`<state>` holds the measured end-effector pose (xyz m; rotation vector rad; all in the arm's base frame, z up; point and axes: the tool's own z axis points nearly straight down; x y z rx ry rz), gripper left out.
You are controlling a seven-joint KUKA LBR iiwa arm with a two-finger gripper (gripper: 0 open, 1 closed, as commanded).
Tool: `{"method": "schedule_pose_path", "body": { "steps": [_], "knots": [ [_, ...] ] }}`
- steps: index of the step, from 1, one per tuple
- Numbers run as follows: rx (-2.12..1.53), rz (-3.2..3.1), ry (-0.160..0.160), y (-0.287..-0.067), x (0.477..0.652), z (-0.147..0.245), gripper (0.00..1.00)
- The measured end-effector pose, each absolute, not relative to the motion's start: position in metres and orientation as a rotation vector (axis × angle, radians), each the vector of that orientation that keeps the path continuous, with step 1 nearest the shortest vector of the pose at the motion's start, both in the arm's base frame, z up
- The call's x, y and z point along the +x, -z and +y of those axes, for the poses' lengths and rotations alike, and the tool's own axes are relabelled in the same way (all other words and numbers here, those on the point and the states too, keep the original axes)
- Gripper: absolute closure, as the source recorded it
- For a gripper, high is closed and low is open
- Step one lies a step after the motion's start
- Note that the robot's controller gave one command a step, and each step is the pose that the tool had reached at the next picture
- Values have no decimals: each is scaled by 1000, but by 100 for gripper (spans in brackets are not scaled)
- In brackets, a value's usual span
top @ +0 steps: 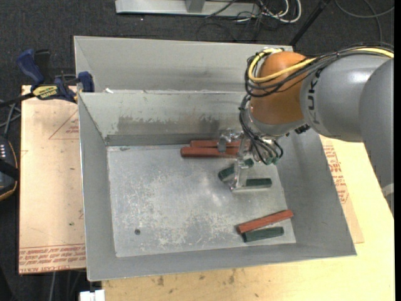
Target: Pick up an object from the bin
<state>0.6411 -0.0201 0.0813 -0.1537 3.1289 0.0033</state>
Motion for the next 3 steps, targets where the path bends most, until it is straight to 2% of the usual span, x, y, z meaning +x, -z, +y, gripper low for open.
{"method": "schedule_pose_path", "body": {
  "steps": [1,2,3],
  "knots": [
    [-55,3138,1,-86,649,-48,0],
    [-286,3114,0,-76,642,-30,100],
    [-286,3114,0,-76,642,-30,100]
  ]
}}
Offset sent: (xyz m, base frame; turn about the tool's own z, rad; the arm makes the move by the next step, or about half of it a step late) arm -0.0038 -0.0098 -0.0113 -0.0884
